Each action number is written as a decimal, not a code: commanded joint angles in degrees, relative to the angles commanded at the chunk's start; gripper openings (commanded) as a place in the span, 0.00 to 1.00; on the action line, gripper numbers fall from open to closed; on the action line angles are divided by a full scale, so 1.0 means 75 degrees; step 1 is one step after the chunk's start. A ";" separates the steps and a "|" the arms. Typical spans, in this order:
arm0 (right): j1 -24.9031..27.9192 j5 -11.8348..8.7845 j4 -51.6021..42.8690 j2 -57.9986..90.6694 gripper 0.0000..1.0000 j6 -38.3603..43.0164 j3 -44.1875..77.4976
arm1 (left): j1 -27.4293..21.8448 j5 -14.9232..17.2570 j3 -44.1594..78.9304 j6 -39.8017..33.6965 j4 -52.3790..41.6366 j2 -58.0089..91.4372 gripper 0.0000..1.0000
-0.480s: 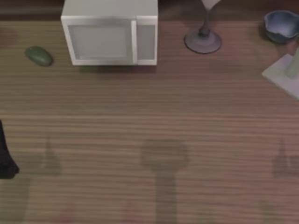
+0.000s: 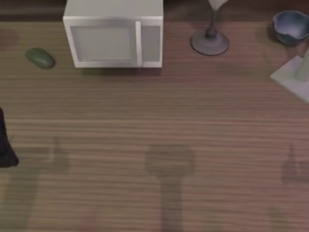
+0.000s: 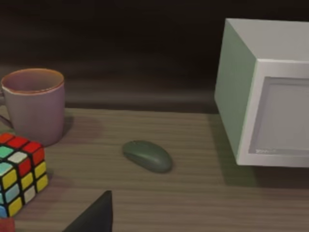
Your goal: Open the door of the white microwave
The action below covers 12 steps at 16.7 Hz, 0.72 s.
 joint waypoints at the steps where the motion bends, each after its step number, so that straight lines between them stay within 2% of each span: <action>1: 0.0000 0.0000 0.0000 0.0000 1.00 0.0000 0.0000 | -0.0174 -0.0114 0.0496 -0.0136 -0.0190 0.0568 1.00; 12: 0.0000 0.0000 0.0000 0.0000 1.00 0.0000 0.0000 | -0.2511 -0.1509 0.7793 -0.2261 -0.2261 0.9397 1.00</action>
